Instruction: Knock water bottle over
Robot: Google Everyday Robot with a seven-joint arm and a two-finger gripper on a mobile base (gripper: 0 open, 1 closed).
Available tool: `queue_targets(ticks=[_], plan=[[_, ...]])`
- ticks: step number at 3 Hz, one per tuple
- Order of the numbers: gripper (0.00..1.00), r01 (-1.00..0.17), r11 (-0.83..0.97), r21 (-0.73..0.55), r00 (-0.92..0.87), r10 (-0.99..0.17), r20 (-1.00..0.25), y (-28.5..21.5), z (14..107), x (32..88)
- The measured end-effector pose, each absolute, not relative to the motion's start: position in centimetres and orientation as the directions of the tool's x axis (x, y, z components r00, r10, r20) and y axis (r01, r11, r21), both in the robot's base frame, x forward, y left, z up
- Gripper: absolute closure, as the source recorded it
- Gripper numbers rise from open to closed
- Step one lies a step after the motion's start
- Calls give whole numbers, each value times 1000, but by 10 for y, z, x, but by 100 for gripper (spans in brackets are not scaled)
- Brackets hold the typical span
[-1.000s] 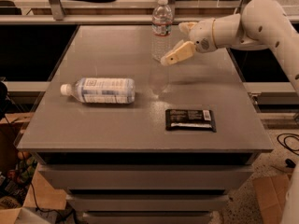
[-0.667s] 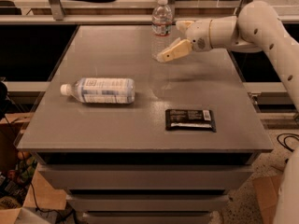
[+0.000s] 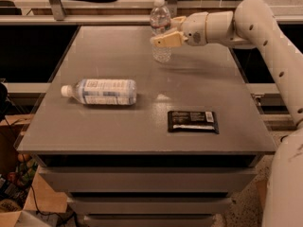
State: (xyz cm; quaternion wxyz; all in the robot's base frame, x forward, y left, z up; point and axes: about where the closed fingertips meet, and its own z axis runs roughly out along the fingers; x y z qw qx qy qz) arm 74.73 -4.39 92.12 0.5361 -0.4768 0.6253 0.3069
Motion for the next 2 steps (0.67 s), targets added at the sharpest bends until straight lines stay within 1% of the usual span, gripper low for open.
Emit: queue_targets(ticks=[2], plan=[[87,-939,309,-148,66,-259,-964,-32,933,747]])
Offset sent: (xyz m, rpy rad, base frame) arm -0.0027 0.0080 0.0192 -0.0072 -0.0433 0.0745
